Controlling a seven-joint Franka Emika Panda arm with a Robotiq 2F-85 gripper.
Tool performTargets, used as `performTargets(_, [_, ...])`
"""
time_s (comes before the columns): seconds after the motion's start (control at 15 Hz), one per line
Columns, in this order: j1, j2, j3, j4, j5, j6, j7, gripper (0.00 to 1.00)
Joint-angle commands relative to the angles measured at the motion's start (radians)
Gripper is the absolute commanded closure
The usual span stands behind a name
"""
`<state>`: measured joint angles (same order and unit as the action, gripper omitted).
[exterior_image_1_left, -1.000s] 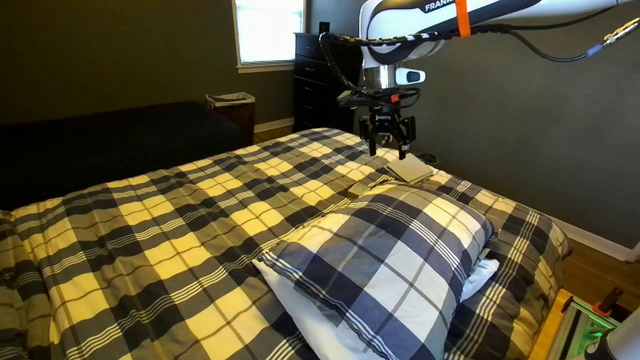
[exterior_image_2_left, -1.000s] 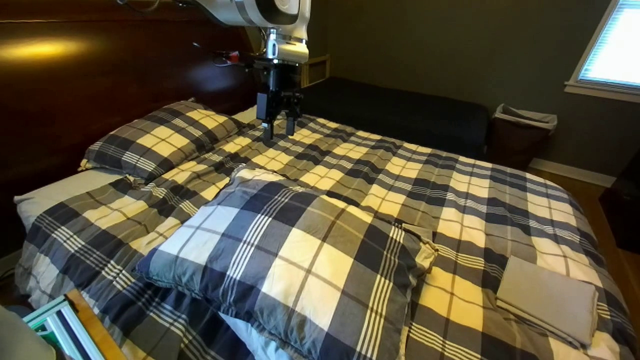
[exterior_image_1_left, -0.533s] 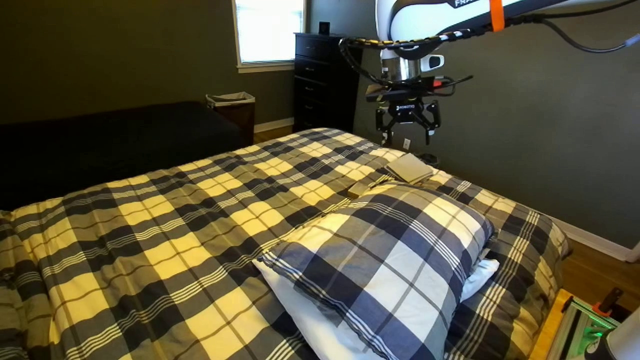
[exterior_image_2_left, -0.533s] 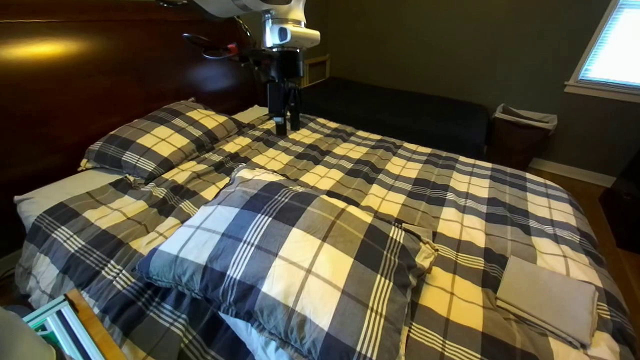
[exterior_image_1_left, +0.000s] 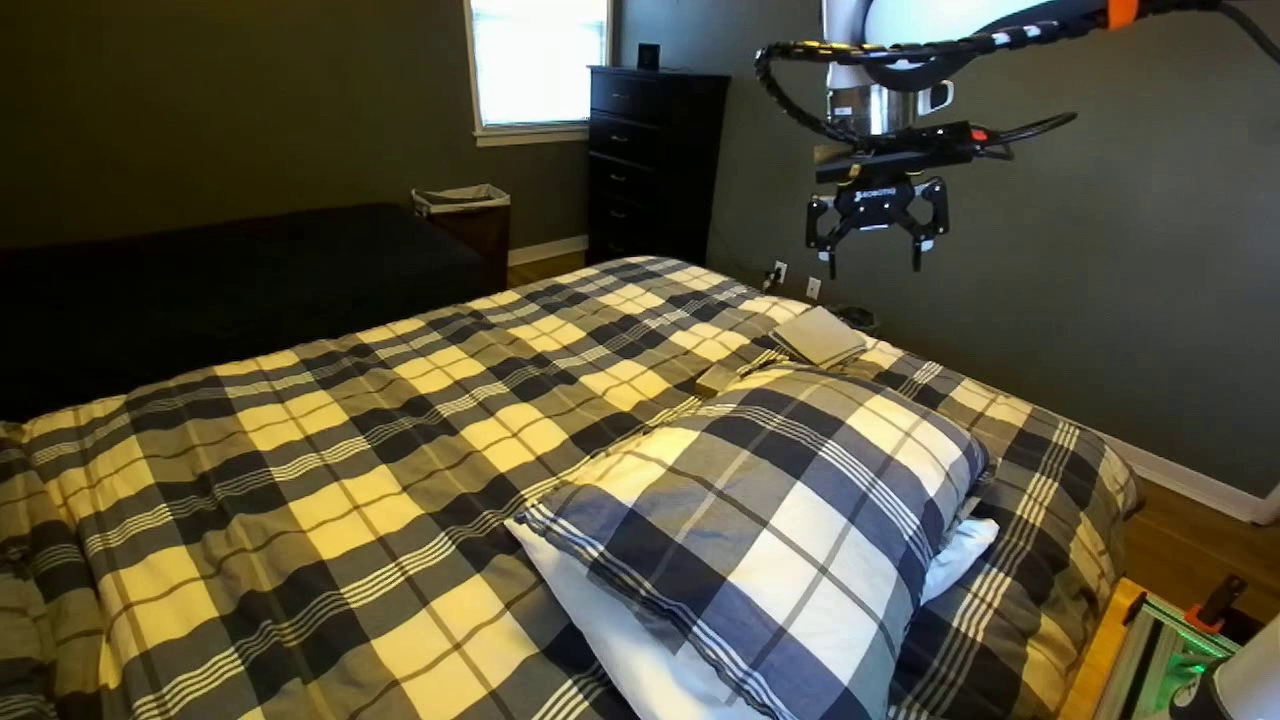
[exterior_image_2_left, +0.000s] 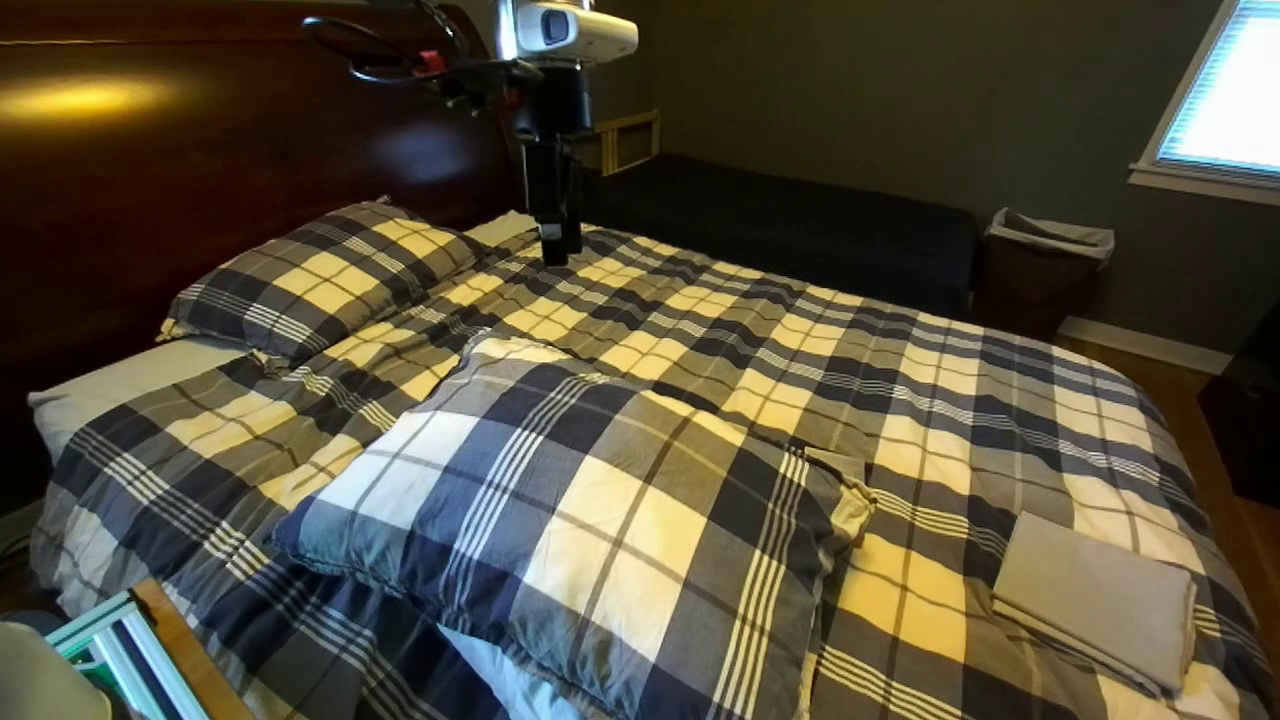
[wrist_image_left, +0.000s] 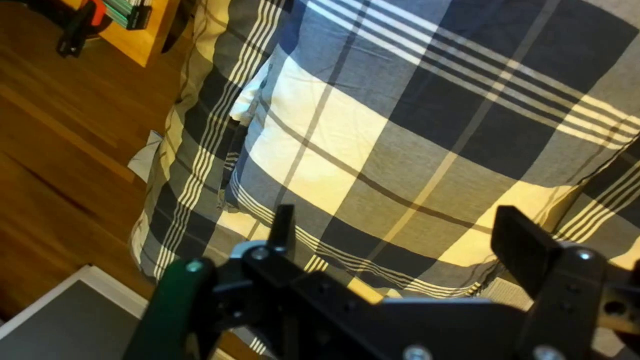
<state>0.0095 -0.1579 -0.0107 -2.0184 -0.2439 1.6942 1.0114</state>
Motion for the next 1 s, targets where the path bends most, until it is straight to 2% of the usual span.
performTargets(0.0, [-0.031, -0.138, 0.005, -0.131, -0.040, 0.017, -0.085, 0.00])
performTargets(0.53, [-0.118, -0.303, -0.013, -0.262, -0.051, 0.040, -0.220, 0.00])
performTargets(0.8, [-0.158, -0.344, -0.022, -0.300, -0.068, 0.069, -0.280, 0.00])
performTargets(0.87, [-0.161, -0.299, -0.001, -0.246, -0.044, 0.023, -0.247, 0.00])
performTargets(0.93, [-0.169, -0.307, -0.003, -0.254, -0.046, 0.034, -0.260, 0.00])
